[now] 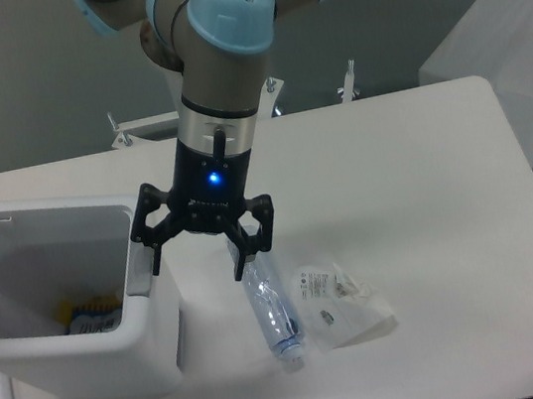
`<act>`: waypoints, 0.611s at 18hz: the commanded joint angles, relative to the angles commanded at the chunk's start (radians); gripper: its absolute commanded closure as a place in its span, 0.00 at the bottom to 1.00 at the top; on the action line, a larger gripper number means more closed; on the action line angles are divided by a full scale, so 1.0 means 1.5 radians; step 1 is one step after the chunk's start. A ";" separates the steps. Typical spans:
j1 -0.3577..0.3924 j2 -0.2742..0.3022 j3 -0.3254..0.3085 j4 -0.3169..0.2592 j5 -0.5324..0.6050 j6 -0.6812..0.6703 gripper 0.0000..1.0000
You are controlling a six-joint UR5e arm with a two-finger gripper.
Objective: Open the trash can
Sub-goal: 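Lift the gripper up away from the opened trash can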
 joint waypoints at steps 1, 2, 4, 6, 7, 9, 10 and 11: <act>0.000 0.000 0.016 0.000 0.000 0.000 0.00; 0.000 -0.001 0.039 0.000 0.001 0.001 0.00; 0.002 -0.004 0.080 0.000 0.002 0.009 0.00; 0.006 -0.007 0.102 0.000 0.026 0.015 0.00; 0.008 -0.006 0.108 -0.001 0.060 0.026 0.00; 0.019 -0.003 0.115 -0.010 0.127 0.085 0.00; 0.019 -0.002 0.115 -0.017 0.154 0.125 0.00; 0.020 -0.002 0.118 -0.029 0.184 0.167 0.00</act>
